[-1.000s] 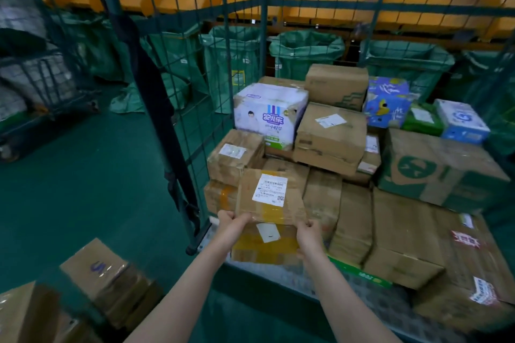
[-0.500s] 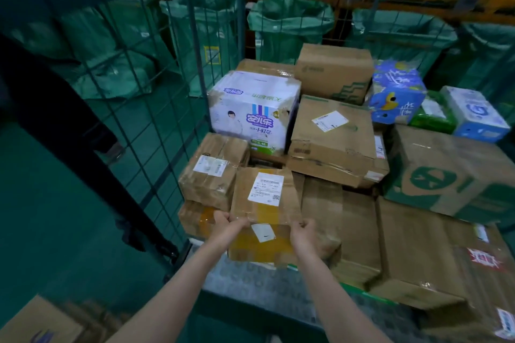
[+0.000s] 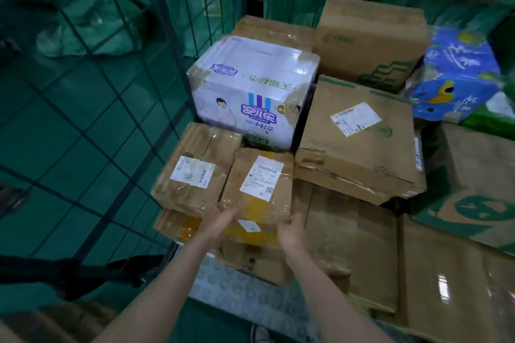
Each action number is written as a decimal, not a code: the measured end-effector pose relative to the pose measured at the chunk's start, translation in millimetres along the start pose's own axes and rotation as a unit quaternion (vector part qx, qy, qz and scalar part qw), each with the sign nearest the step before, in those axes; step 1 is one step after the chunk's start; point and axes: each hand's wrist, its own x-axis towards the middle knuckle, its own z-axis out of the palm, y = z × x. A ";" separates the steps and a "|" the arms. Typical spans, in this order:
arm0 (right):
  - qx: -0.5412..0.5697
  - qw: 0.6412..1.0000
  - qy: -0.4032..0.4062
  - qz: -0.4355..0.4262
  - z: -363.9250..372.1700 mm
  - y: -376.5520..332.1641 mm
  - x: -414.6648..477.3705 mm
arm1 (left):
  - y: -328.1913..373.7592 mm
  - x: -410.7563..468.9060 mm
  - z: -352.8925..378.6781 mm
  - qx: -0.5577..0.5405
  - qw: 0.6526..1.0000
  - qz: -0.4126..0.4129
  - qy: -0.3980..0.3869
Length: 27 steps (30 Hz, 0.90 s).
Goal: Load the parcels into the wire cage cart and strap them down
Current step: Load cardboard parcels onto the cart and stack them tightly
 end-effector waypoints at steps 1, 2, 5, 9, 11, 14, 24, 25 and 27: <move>-0.004 1.000 -0.008 0.007 4.5 0.2 7.8 | -0.1 9.1 2.3 0.003 1.000 -0.001 0.007; -0.008 1.000 -0.014 0.008 7.9 -0.2 15.0 | 0.4 16.8 3.6 0.005 1.000 0.001 0.011; -0.017 0.999 -0.024 0.014 15.1 2.3 27.5 | -1.1 28.1 4.3 -0.003 1.000 0.007 0.015; -0.047 0.999 -0.004 0.025 24.7 3.6 49.4 | -1.9 36.1 11.9 0.030 0.999 0.011 0.000; -0.045 0.999 -0.006 0.021 26.1 -0.3 56.1 | -0.4 37.9 18.1 0.078 0.996 0.021 -0.022; -0.101 0.994 -0.030 0.001 19.9 -9.5 58.6 | 6.2 39.4 24.9 0.113 0.993 0.017 -0.039; -0.195 0.971 -0.130 -0.050 -9.9 -6.2 33.1 | -1.2 10.9 4.5 0.089 0.995 0.050 0.000; -0.195 0.971 -0.132 -0.047 -9.2 -5.7 26.0 | -3.2 4.6 1.7 0.093 0.994 0.061 -0.004; -0.204 0.969 -0.130 -0.041 -4.0 -8.2 13.5 | -6.1 -11.4 -3.6 0.107 0.993 0.059 0.000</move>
